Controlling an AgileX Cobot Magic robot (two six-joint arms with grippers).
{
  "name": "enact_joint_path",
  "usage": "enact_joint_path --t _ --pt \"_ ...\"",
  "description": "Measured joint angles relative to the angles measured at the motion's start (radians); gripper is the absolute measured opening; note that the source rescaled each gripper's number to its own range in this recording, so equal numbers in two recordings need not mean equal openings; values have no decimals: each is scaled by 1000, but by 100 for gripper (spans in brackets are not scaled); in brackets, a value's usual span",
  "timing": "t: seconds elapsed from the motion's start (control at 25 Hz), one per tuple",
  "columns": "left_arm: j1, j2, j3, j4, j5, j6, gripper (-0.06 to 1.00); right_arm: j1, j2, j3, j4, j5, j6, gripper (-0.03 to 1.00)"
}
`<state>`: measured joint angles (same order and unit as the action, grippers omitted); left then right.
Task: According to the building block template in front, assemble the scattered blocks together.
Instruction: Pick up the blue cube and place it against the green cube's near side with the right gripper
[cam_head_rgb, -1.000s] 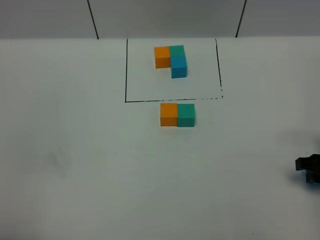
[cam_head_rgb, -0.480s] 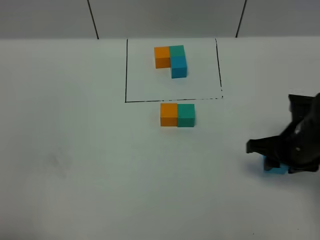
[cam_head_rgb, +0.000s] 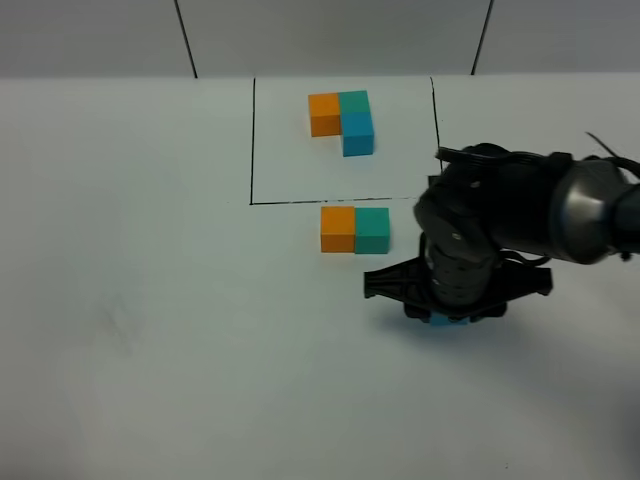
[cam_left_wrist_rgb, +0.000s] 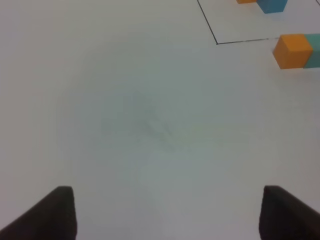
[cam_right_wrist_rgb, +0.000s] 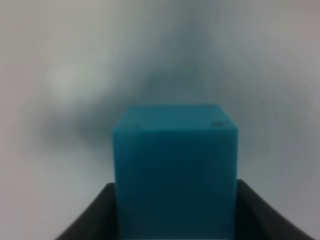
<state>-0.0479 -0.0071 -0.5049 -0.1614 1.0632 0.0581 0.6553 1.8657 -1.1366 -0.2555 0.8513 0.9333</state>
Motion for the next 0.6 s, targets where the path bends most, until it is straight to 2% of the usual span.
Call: enact_joint_path --t 0.24,0.6 --pt "0 0 0 0 0 0 61 30 129 -174 8 19 2 0" --pt "0 0 0 0 0 0 61 53 207 -289 19 28 11 0"
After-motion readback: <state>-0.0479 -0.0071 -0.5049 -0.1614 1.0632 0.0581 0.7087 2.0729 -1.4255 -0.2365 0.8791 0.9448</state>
